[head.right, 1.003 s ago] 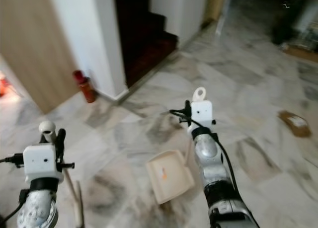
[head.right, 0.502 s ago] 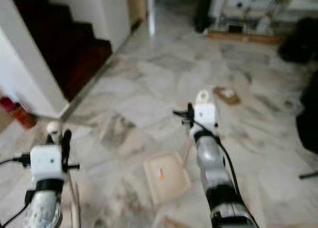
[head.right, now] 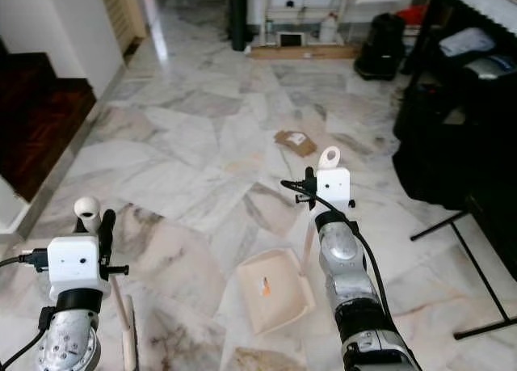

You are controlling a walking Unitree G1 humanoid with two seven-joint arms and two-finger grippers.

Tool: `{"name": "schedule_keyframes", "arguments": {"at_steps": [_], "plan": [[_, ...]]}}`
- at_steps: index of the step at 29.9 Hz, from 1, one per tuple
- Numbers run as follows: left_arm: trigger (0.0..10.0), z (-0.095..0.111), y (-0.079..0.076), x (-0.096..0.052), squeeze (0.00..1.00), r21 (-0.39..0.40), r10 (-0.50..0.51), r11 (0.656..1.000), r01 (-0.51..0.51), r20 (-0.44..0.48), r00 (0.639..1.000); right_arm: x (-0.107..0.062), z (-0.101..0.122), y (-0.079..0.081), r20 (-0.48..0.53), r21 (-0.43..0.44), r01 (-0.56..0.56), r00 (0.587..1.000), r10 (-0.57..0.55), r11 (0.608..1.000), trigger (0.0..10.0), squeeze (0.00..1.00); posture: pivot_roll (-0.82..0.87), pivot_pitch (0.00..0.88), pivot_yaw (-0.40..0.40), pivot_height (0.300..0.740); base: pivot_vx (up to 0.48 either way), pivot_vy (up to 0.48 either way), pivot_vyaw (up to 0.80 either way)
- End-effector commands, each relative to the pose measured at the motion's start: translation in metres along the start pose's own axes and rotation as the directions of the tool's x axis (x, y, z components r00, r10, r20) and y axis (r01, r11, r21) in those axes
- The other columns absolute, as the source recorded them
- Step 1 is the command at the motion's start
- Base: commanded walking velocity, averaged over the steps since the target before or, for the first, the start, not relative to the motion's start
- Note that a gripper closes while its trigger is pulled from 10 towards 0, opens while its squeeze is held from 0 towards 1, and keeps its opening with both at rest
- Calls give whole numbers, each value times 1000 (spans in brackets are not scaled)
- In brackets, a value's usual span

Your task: Sweep floor

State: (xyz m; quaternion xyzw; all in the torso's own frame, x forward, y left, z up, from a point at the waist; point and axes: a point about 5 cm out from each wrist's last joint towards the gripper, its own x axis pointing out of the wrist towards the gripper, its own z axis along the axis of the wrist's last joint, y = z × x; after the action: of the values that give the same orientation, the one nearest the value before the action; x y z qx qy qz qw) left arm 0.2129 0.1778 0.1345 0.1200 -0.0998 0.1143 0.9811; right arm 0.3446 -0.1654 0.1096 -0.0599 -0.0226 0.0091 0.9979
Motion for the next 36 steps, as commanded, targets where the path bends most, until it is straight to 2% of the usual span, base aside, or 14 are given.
{"name": "schedule_keyframes", "arguments": {"at_steps": [1,3,6,10,19,28,36], "plan": [[10000,4,6,0,0,9,18,1000,-18,28,999,1,19,3,98,1,-12,995,12,1000,10000,0,-124,56,52,740,0,0,0],[10000,5,7,-1,0,10,21,1000,-21,29,999,-4,24,1,123,0,-11,992,11,1000,10000,0,-124,56,52,740,0,0,0],[10000,4,8,0,0,11,22,1000,-22,29,999,-13,31,2,168,-63,-53,984,63,997,10000,0,-148,61,61,740,0,0,0],[10000,4,5,2,0,7,12,1000,-12,33,999,-18,26,-2,150,-58,-36,988,44,998,10000,0,-148,61,61,740,0,0,0],[10000,4,7,7,0,2,-15,1000,15,46,999,-34,14,-6,103,-37,14,995,-10,999,10000,0,-193,36,116,740,0,0,0],[10000,3,4,14,0,-9,-36,999,36,46,998,-34,15,-6,99,-34,26,995,-22,999,10000,0,-204,19,119,740,0,0,0],[10000,4,9,14,0,0,13,1000,-13,53,999,-20,21,8,103,-28,-36,994,39,999,10000,0,-170,0,69,740,0,0,0]]}}
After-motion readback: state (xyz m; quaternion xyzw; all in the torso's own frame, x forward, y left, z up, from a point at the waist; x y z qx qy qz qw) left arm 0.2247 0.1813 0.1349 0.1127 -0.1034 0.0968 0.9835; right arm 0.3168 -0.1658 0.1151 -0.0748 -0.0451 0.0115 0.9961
